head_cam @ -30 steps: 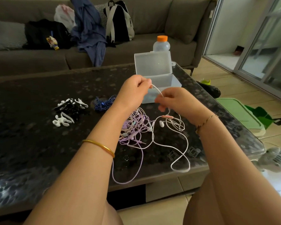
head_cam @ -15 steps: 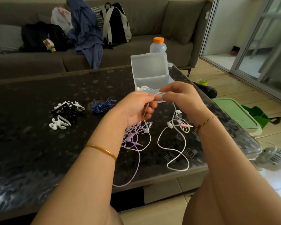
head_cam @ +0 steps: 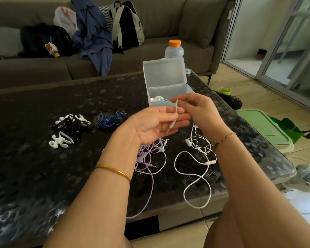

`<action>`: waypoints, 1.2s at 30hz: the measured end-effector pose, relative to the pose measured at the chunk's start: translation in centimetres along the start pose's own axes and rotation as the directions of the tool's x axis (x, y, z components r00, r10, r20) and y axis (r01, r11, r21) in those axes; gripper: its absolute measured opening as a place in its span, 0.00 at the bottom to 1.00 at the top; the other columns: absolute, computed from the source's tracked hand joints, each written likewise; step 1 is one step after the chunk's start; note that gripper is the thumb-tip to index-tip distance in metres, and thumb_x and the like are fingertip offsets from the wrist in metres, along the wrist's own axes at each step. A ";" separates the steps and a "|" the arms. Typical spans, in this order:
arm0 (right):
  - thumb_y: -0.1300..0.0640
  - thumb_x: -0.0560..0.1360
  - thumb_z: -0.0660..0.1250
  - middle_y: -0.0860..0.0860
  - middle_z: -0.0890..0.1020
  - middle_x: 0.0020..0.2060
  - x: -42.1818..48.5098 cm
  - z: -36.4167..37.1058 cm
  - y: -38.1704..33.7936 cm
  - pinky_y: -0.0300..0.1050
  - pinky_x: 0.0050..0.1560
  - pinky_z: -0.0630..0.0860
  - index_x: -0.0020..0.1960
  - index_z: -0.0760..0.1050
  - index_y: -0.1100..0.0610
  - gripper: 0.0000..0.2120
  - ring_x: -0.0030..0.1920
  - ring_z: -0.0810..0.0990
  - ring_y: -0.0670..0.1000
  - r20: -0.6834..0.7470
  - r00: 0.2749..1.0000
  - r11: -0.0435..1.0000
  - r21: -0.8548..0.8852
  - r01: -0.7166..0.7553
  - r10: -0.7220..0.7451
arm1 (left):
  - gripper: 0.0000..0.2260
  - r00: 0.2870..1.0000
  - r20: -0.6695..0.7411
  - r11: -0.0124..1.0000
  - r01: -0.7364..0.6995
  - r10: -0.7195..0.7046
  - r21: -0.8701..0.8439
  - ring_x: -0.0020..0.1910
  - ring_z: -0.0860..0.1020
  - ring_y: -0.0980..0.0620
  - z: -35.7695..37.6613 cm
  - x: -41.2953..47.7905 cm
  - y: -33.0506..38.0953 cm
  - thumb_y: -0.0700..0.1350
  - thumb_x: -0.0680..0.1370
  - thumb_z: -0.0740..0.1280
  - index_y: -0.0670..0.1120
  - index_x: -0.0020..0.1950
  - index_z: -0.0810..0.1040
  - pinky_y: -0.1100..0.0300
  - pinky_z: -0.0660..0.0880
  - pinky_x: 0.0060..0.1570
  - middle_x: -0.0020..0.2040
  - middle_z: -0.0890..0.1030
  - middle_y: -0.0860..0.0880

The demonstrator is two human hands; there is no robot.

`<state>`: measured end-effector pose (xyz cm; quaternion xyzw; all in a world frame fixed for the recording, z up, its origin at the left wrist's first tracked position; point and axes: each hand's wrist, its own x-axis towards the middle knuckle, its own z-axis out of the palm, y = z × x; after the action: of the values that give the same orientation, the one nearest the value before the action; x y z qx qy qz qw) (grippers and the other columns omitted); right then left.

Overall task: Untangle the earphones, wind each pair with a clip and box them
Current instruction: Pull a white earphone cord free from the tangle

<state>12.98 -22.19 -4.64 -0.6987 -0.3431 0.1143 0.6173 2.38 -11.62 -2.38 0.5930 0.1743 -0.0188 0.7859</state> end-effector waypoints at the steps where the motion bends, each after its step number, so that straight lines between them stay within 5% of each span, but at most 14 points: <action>1: 0.62 0.77 0.64 0.51 0.84 0.40 0.0 -0.1 0.1 0.44 0.47 0.80 0.44 0.81 0.48 0.11 0.43 0.82 0.50 0.019 1.000 0.999 0.040 -0.017 0.016 | 0.08 1.000 0.017 1.000 0.001 -0.001 -0.010 0.44 0.84 0.54 0.0 0.0 0.1 0.36 0.79 0.61 0.45 0.51 0.78 0.60 0.73 0.54 0.44 0.85 0.49; 6: 0.65 0.77 0.62 0.53 0.82 0.36 0.1 0.1 0.1 0.44 0.42 0.81 0.42 0.80 0.53 0.12 0.37 0.80 0.52 0.126 0.983 0.987 0.076 -0.142 0.131 | 0.08 0.998 -0.002 0.974 -0.068 0.069 -0.217 0.42 0.84 0.57 -0.1 0.2 0.6 0.37 0.79 0.61 0.48 0.48 0.77 0.65 0.65 0.41 0.43 0.85 0.51; 12: 0.57 0.78 0.64 0.51 0.78 0.30 -0.5 0.9 -0.5 0.35 0.34 0.76 0.50 0.81 0.55 0.07 0.28 0.74 0.47 0.283 0.943 0.959 -0.264 -0.101 0.177 | 0.09 0.946 -0.302 0.908 -0.226 0.117 -0.354 0.41 0.83 0.63 -0.4 0.8 0.5 0.38 0.80 0.61 0.51 0.48 0.76 0.63 0.65 0.41 0.41 0.85 0.56; 19: 0.52 0.78 0.63 0.52 0.78 0.31 -1.4 1.1 -2.7 0.38 0.32 0.74 0.51 0.80 0.58 0.12 0.28 0.73 0.48 0.453 0.878 0.878 -0.470 0.086 0.157 | 0.06 0.779 -0.557 0.862 -0.463 0.286 -0.205 0.46 0.83 0.57 -0.2 1.2 -0.3 0.37 0.75 0.70 0.48 0.46 0.79 0.71 0.75 0.35 0.47 0.84 0.50; 25: 0.55 0.77 0.65 0.44 0.73 0.29 -0.5 0.6 -2.4 0.34 0.32 0.65 0.45 0.79 0.60 0.09 0.29 0.69 0.41 0.167 0.981 0.848 -0.502 0.172 -0.100 | 0.07 0.676 -0.476 0.825 -0.412 0.562 0.388 0.44 0.83 0.59 -0.3 1.2 -0.7 0.34 0.76 0.67 0.45 0.45 0.80 0.70 0.76 0.46 0.45 0.84 0.49; 29: 0.55 0.78 0.63 0.46 0.77 0.39 -0.3 0.6 -1.6 0.46 0.44 0.75 0.48 0.79 0.57 0.07 0.41 0.75 0.47 0.083 0.957 0.737 -0.621 0.267 -0.277 | 0.06 0.751 -0.337 0.753 -0.308 0.568 0.582 0.39 0.82 0.61 -0.4 1.2 -0.9 0.36 0.79 0.64 0.44 0.50 0.80 0.72 0.76 0.42 0.40 0.83 0.52; 32: 0.57 0.77 0.64 0.48 0.76 0.43 0.0 0.5 -1.1 0.49 0.47 0.75 0.48 0.78 0.57 0.05 0.45 0.75 0.49 0.007 0.926 0.719 -0.627 0.299 -0.379 | 0.08 0.848 -0.256 0.817 -0.299 0.465 0.493 0.40 0.84 0.54 -0.3 1.1 -0.8 0.35 0.80 0.61 0.41 0.52 0.79 0.63 0.80 0.48 0.42 0.84 0.48; 36: 0.59 0.77 0.64 0.47 0.74 0.43 0.3 0.5 -0.3 0.41 0.46 0.74 0.48 0.79 0.58 0.05 0.44 0.74 0.46 -0.052 0.914 0.745 -0.599 0.293 -0.402 | 0.11 0.918 -0.212 0.907 -0.253 0.335 0.337 0.35 0.81 0.57 0.2 0.7 -0.4 0.35 0.82 0.57 0.41 0.49 0.79 0.65 0.78 0.42 0.41 0.81 0.47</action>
<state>12.80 -21.60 -4.35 -0.7836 -0.4293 -0.1758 0.4133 3.02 -11.77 -2.97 0.7228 0.1807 0.1542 0.6489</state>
